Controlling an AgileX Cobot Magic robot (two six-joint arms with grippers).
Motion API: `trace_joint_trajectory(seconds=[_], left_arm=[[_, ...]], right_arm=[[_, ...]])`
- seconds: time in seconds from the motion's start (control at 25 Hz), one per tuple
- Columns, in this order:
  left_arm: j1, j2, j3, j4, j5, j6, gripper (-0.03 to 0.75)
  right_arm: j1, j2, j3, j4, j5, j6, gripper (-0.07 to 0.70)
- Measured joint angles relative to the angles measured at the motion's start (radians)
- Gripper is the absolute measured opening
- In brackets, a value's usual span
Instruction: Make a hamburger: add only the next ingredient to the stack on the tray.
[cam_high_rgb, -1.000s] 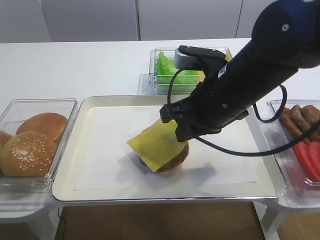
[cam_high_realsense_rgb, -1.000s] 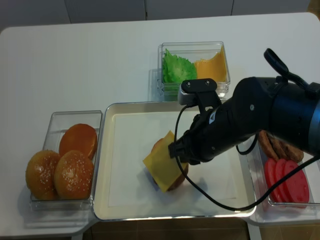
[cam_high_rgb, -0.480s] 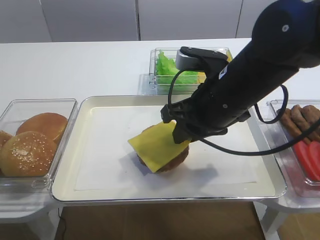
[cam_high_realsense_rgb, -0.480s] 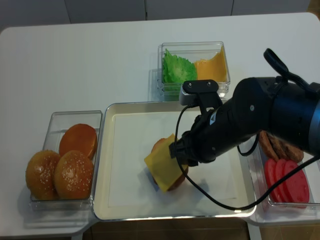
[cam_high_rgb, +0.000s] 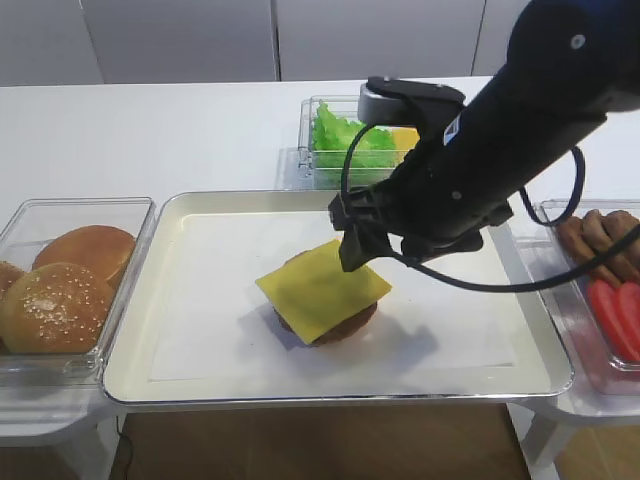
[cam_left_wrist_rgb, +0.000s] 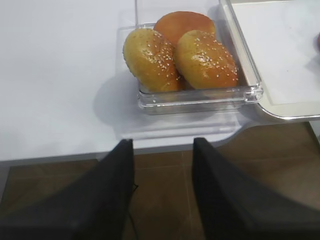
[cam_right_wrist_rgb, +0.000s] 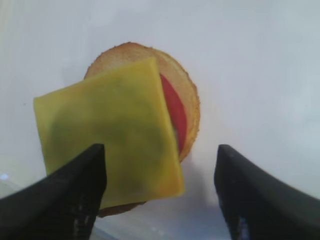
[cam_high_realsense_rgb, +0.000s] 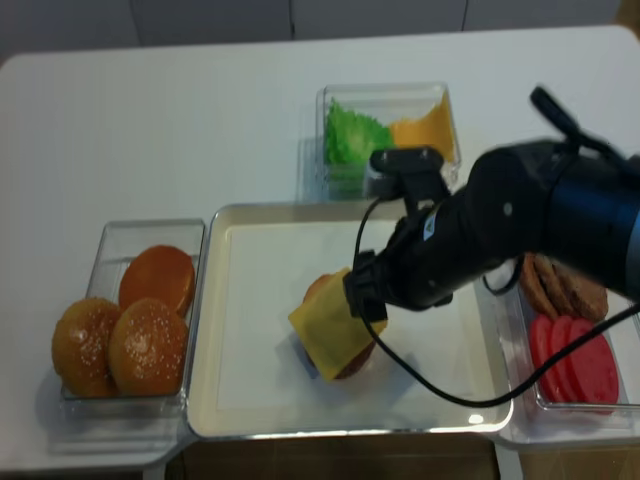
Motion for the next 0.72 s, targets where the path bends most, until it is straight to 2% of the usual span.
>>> trace_joint_trajectory(seconds=[0.28, 0.52, 0.72], left_arm=[[0.000, 0.000, 0.000, 0.000, 0.000, 0.000, 0.293], [0.000, 0.000, 0.000, 0.000, 0.000, 0.000, 0.293], [0.000, 0.000, 0.000, 0.000, 0.000, 0.000, 0.293]], right_arm=[[-0.044, -0.016, -0.078, -0.187, 0.160, 0.115, 0.531], [-0.176, -0.032, -0.080, -0.269, 0.274, 0.149, 0.531], [-0.262, -0.097, -0.080, -0.339, 0.349, 0.150, 0.528]])
